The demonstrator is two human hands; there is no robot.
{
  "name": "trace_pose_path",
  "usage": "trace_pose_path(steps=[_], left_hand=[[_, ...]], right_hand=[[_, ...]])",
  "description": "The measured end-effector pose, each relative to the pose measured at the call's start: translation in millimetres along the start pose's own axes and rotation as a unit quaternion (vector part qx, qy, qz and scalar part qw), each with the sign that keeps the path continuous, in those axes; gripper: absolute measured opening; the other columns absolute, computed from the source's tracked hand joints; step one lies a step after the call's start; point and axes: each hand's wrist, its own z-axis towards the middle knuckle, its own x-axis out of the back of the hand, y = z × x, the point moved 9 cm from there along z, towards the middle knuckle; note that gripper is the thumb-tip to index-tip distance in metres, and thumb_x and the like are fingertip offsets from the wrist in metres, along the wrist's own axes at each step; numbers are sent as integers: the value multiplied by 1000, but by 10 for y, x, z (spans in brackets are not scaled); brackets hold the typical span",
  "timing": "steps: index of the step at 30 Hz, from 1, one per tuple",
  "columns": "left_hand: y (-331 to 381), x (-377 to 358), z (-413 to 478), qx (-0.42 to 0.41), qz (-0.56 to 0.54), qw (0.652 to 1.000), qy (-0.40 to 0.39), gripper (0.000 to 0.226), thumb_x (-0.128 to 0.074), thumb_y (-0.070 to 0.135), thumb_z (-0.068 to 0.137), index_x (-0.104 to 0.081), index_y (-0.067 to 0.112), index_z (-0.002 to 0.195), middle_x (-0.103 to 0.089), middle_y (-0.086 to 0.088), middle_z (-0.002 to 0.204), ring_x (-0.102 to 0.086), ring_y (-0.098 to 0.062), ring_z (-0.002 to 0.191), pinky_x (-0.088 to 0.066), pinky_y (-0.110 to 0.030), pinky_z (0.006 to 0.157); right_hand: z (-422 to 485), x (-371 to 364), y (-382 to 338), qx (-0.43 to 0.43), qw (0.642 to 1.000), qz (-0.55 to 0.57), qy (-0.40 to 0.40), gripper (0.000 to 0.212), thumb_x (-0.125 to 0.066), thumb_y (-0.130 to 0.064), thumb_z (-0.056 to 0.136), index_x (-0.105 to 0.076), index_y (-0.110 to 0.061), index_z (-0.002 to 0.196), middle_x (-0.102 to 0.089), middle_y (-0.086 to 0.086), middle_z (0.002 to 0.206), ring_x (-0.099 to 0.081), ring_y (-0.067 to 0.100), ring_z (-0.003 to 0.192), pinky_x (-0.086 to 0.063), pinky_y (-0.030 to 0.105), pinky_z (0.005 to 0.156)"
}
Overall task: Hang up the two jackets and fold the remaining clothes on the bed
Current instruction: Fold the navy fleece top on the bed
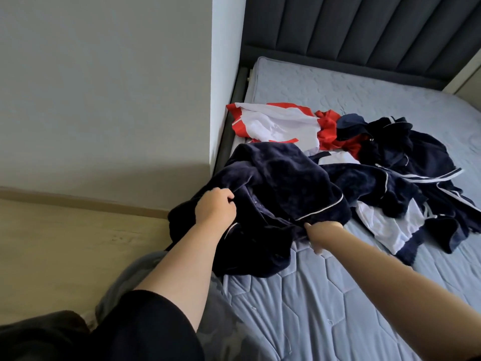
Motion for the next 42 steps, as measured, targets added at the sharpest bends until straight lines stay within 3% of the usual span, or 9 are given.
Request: trace_pose_path(steps=[4, 8, 13, 19, 23, 27, 32, 36, 42], left_hand=[[-230, -166, 22, 106, 22, 992, -71, 81, -64, 33, 84, -15, 33, 148, -11, -4, 156, -16, -31, 140, -26, -51, 107], [-370, -426, -67, 175, -53, 968, -170, 82, -50, 17, 89, 4, 29, 150, -30, -14, 147, -45, -33, 123, -41, -36, 90], [-381, -267, 20, 206, -218, 948, -106, 49, -38, 10, 92, -43, 21, 140, -50, -9, 135, -52, -22, 99, -43, -27, 81], [-301, -102, 21, 139, -59, 988, -34, 62, -50, 24, 86, -30, 29, 144, -33, -2, 146, -28, -26, 135, -24, -53, 109], [-133, -342, -33, 54, -6, 989, -136, 84, -56, 38, 87, -1, 32, 150, -32, -6, 146, -38, -31, 129, -36, -46, 101], [-214, -364, -65, 87, 46, 983, -153, 86, -54, 10, 86, -1, 33, 150, -54, -9, 123, -55, -31, 106, -47, -36, 77], [-227, -314, -20, 100, -64, 984, -131, 36, -47, 5, 83, -62, 22, 111, -63, -5, 106, -58, -30, 98, -42, -32, 73], [-421, -174, 76, 232, -322, 917, -33, 20, -40, -5, 81, -52, 8, 71, -43, -6, 65, -37, -23, 61, -30, -29, 56], [-772, -42, 12, 365, -414, 830, 76, 30, -36, 0, 97, -56, -5, 118, -59, -18, 121, -55, -32, 111, -41, -30, 84]], right_hand=[[-13, 262, -2, -40, 958, 245, 147, 27, -45, -26, 90, -52, -14, 113, -62, 8, 115, -59, 29, 100, -40, 32, 70], [79, 248, -387, 6, 811, 583, 53, 78, -60, -56, 82, -31, -13, 141, -52, 12, 133, -53, 29, 116, -44, 33, 89], [63, 233, -786, 84, 936, 320, 120, 65, -61, -31, 81, -33, -27, 139, -62, 9, 115, -60, 32, 103, -45, 34, 80], [-114, 352, -877, 222, 917, 332, 21, 10, -61, -22, 80, -65, -17, 87, -68, 5, 91, -62, 20, 87, -45, 26, 71], [-294, 157, -852, 236, 849, 437, -180, 35, -53, -45, 92, -60, -14, 105, -65, 5, 89, -61, 18, 72, -50, 30, 68], [6, 656, -190, 70, 864, 485, 115, 61, -46, -14, 93, -17, -12, 147, -41, 20, 140, -49, 28, 118, -38, 37, 99], [79, 1654, 525, -27, 848, 377, 372, 78, -46, -6, 84, -5, -15, 150, -4, 7, 159, -7, 27, 145, -12, 50, 116], [365, 1876, 461, 29, 883, 354, 306, 64, -55, -24, 84, -32, -11, 142, -32, 14, 147, -31, 35, 134, -30, 48, 108], [550, 1259, 369, -67, 981, -57, 174, 44, -56, -27, 87, -51, -21, 131, -50, 5, 133, -43, 25, 124, -33, 36, 101]])
